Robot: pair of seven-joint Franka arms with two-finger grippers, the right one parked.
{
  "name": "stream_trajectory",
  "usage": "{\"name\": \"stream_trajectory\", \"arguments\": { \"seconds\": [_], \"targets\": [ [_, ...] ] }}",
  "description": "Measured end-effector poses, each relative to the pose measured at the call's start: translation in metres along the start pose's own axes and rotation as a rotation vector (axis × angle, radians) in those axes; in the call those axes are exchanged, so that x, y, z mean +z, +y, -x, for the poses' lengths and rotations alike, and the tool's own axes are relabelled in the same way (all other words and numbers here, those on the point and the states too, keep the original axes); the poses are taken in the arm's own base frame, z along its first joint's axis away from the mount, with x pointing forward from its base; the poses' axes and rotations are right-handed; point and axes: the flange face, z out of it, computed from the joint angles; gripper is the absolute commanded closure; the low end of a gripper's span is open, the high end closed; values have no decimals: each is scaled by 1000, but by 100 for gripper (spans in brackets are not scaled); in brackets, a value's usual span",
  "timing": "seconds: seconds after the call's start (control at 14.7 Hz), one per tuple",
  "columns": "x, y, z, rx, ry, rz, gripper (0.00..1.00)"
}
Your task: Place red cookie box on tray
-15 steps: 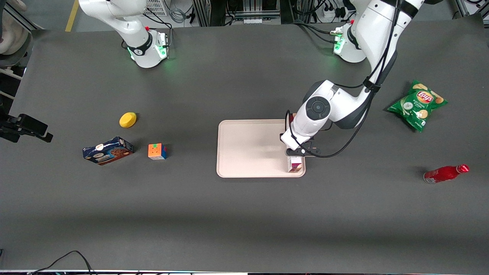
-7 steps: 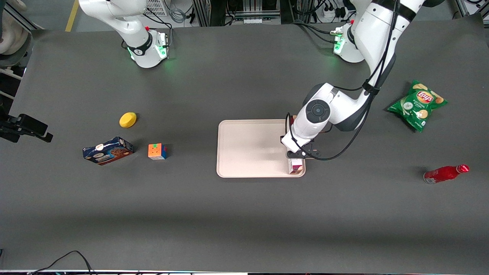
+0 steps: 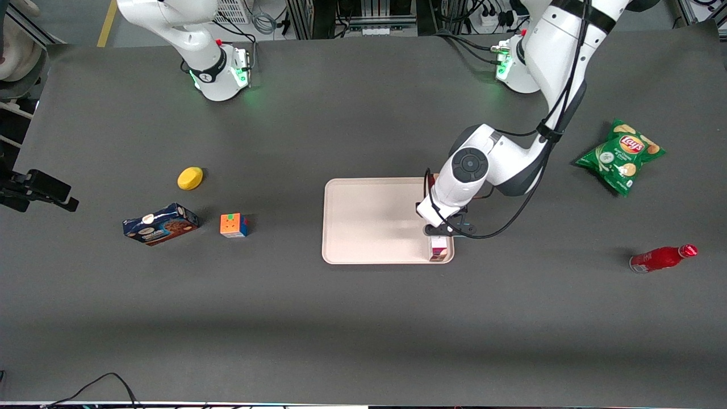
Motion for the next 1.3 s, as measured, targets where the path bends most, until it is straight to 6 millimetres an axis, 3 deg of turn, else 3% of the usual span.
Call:
{"name": "stream_trajectory", "arguments": {
  "seconds": [0.34,0.48,0.61,0.75,0.95,1.3],
  "targets": [
    [-16,-2,-13,-9,39,9,0],
    [-45,-9,-24,-26,90,13,0],
    [-93,-23,-33,-33,137,-4,0],
    [-139,-50,-41,-5,163,-26,0],
    [-208,-109,-48,12,163,-16,0],
    [-304,-212,-26,49,134,-96,0]
  ]
}}
